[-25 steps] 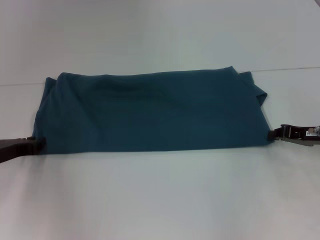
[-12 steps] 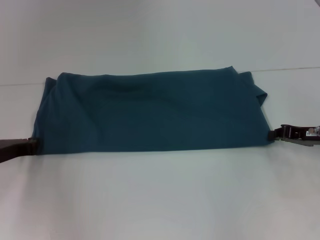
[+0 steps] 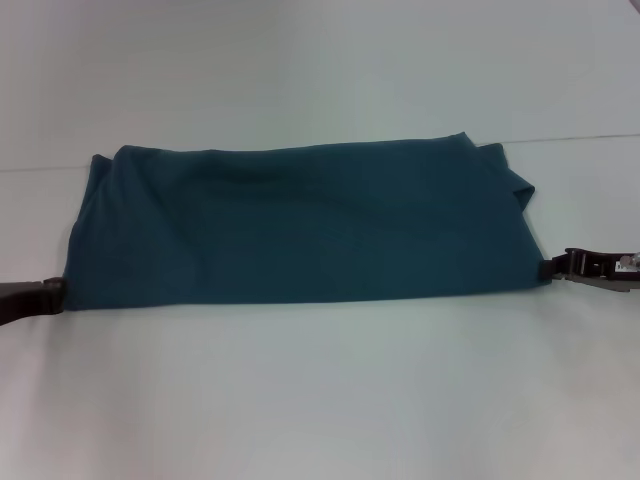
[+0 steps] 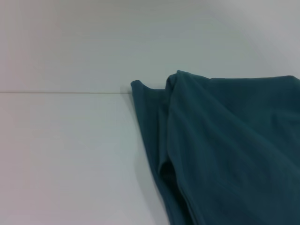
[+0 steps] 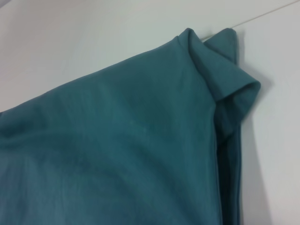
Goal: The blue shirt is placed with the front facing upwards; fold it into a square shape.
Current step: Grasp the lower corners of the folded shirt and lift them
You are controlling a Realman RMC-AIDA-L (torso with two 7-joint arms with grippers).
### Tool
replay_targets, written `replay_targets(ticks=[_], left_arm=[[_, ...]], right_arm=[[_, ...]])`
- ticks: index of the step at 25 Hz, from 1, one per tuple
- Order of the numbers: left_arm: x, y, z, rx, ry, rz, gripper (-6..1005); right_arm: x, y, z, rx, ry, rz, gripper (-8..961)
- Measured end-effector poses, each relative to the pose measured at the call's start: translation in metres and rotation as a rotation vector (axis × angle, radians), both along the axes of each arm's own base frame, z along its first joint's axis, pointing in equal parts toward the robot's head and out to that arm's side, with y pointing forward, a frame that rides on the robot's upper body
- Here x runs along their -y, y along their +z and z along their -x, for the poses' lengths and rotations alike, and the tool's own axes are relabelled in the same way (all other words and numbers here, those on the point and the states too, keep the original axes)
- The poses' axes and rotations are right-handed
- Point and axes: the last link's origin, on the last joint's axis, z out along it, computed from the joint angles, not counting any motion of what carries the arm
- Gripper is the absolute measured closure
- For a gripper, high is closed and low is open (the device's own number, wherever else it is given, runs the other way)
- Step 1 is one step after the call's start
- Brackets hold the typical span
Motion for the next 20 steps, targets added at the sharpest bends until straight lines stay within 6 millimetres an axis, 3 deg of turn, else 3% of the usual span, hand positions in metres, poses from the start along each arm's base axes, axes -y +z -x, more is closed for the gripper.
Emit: replay_targets(ticks=[10,20], left_arm=[[0.004,0.006,-0.002,0.016,-0.007,0.025,999],[0.011,0.012,-0.001,0.019,-0.001,0.065,999]], right_arm=[[0.001,0.001,-0.001,0.003,0.0,0.0,930],[0.017,0.012,-0.013,-0.025,0.021,-0.004,927]])
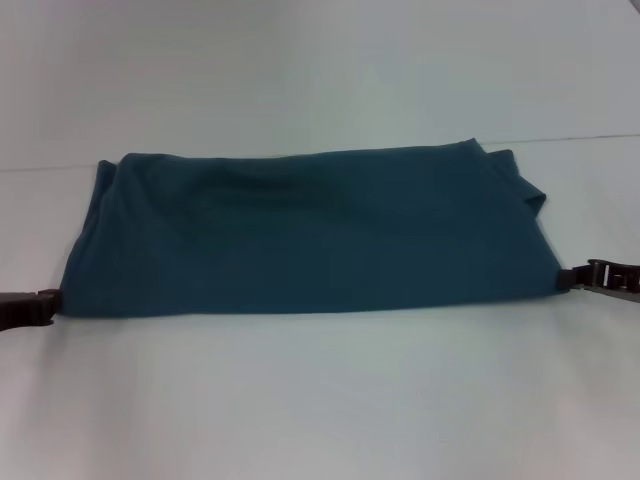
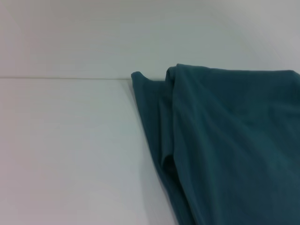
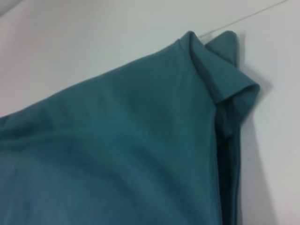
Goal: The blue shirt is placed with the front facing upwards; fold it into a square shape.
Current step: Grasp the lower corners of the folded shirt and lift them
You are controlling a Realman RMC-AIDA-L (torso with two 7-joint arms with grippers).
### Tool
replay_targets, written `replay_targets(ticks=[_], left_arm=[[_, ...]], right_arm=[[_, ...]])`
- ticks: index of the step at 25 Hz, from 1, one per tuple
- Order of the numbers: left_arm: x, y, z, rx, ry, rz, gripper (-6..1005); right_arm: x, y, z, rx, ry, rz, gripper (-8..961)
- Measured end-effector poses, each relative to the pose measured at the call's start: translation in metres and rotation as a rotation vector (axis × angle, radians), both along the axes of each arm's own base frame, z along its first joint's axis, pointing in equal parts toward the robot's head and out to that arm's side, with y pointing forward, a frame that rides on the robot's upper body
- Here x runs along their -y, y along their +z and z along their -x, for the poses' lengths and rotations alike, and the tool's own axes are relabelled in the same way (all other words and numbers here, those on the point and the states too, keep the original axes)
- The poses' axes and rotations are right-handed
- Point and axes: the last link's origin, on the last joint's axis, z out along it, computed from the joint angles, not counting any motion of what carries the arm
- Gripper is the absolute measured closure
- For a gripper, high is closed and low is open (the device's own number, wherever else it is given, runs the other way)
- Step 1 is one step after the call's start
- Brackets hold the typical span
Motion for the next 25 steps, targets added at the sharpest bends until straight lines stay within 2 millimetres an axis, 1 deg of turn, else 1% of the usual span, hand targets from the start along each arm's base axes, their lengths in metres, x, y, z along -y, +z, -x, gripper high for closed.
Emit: replay_targets(ticks=[4,8,9,10,22,25], left_arm=[[0.006,0.005,-0.002,0.027,-0.012,0.028,999],[0.014,0.012,-0.001,0.057,-0.022,0.061,999],[0.02,0.015,-0.001,0.069,-0.027,0.08,998],[0.02,0.015,-0.001,0.069,-0.027,0.08,998],[0.049,0.024,0.003,0.114,-0.051,0.181,998],[0.056,0.027,0.004,0.122,-0.053,0.207,999]], right_arm=[[0.009,0.009,-0.004,-0.011,0.012,-0.002,926],[0.021,0.014,-0.009,-0.018,0.017,0.009,925],[0.025,0.015,-0.011,-0.02,0.02,0.014,925],[0.028,0.016,-0.012,-0.024,0.024,0.02,925],[0.067,0.021,-0.023,-0.079,0.059,0.078,921],[0.071,0.021,-0.024,-0.083,0.062,0.086,921]])
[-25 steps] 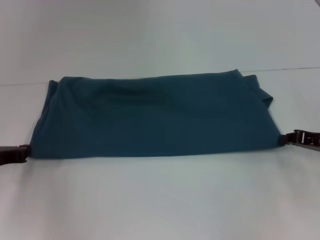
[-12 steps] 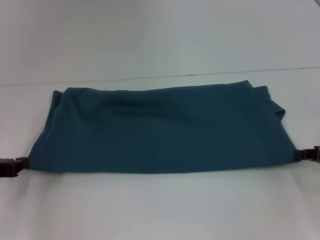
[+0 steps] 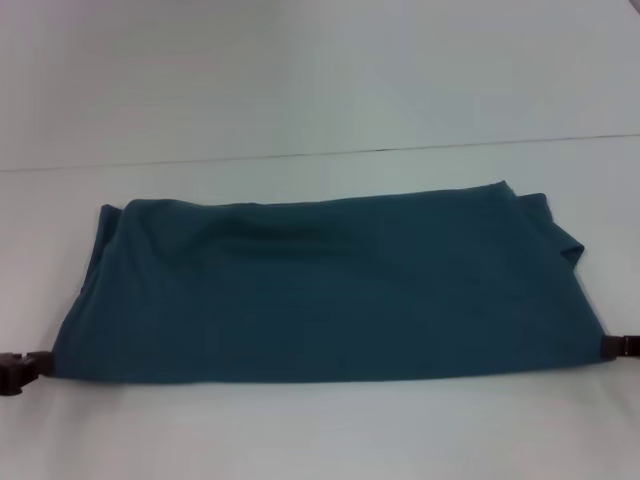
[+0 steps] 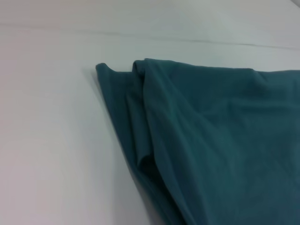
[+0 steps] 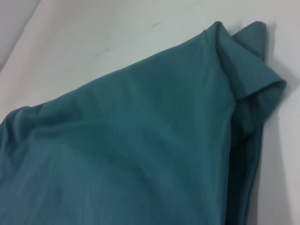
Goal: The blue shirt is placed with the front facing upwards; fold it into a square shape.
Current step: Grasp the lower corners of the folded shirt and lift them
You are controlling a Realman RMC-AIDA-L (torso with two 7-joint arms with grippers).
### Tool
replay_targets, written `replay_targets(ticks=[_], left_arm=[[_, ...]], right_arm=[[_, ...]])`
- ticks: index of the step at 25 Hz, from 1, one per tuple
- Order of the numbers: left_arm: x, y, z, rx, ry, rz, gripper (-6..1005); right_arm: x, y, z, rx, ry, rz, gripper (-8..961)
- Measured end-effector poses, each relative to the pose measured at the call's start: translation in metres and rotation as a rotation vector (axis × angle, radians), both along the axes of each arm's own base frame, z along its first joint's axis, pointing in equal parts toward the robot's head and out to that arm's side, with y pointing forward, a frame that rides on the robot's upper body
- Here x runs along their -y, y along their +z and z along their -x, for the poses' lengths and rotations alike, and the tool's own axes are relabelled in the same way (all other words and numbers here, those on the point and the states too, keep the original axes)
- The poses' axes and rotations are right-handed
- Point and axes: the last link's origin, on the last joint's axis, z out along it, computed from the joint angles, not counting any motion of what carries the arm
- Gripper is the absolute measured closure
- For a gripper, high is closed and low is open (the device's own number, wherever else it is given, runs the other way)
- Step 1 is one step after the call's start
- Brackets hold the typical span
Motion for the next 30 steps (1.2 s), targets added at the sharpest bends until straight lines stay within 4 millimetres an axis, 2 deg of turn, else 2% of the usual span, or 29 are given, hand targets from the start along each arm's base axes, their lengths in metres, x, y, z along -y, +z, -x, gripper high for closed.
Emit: replay_targets(ticks=[6,17,30], left_arm=[[0.014,0.005,0.0,0.023,-0.012,0.033,998],[0.032,0.001,0.005,0.027,-0.007,0.117,997],[0.028,0.004,0.004,0.036,0.004,0.093,996]], right_arm=[[0.012,0.0,-0.004,-0.009,0.001,0.022,919],[0.025,0.003,-0.009,-0.022,-0.004,0.046,916],[0.023,0.009,-0.01,-0.029,-0.018,0.016,912]])
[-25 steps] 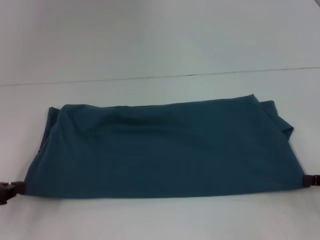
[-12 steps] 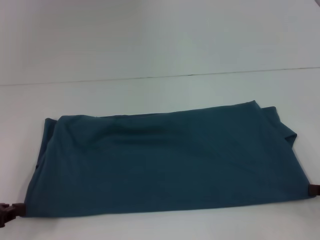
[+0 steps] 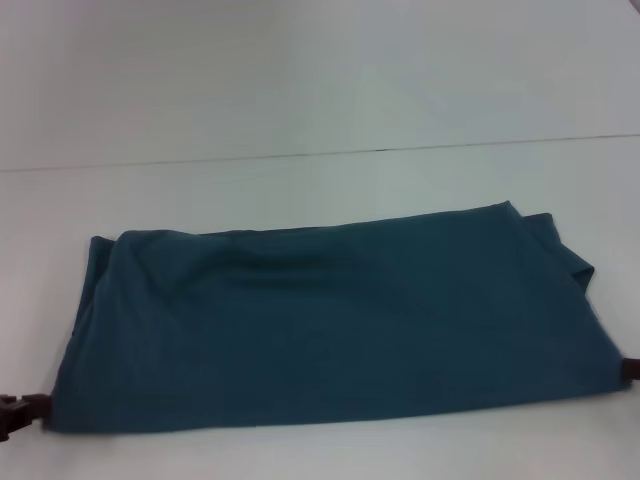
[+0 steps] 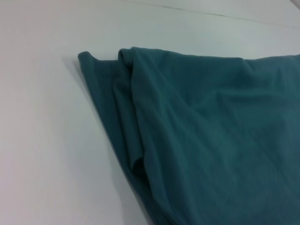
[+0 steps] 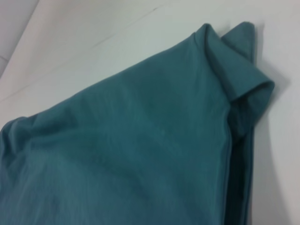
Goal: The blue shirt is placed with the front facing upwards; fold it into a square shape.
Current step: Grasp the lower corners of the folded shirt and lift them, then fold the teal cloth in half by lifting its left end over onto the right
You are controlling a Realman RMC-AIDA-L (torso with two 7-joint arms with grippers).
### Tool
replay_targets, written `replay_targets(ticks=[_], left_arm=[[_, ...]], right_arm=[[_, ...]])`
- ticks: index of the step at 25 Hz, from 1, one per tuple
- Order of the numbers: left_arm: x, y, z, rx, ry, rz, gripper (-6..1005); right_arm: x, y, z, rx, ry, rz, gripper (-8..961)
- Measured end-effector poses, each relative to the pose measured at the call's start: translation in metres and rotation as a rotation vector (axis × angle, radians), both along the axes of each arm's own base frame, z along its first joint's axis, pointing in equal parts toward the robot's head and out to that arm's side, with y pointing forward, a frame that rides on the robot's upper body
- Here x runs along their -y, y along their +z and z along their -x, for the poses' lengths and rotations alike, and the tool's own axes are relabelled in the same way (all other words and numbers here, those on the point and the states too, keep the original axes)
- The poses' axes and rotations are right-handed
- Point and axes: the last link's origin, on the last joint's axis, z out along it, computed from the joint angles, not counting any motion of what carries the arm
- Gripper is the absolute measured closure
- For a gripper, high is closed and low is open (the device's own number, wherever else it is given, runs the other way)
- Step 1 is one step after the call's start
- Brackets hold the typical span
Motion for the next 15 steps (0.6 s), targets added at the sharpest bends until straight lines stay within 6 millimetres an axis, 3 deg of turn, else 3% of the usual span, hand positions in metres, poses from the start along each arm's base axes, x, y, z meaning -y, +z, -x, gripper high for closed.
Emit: replay_targets(ticks=[3,5,8,15], left_arm=[[-0.001,0.001,0.0,0.0,0.003,-0.005,996],[-0.002,0.003,0.0,-0.001,0.007,-0.012,882],[-0.008,0.008,0.001,-0.008,0.024,-0.05,764],[-0.04,0.014,-0.019,0.053,-0.032,-0.191,557]], right_arm=[[-0.001,0.005,0.001,-0.008,0.002,-0.014,912],[-0.003,0.009,0.002,-0.017,0.005,-0.031,911],[-0.006,0.022,0.003,-0.018,0.01,-0.084,719],[-0.028,0.039,0.021,-0.071,0.075,-0.204,560]])
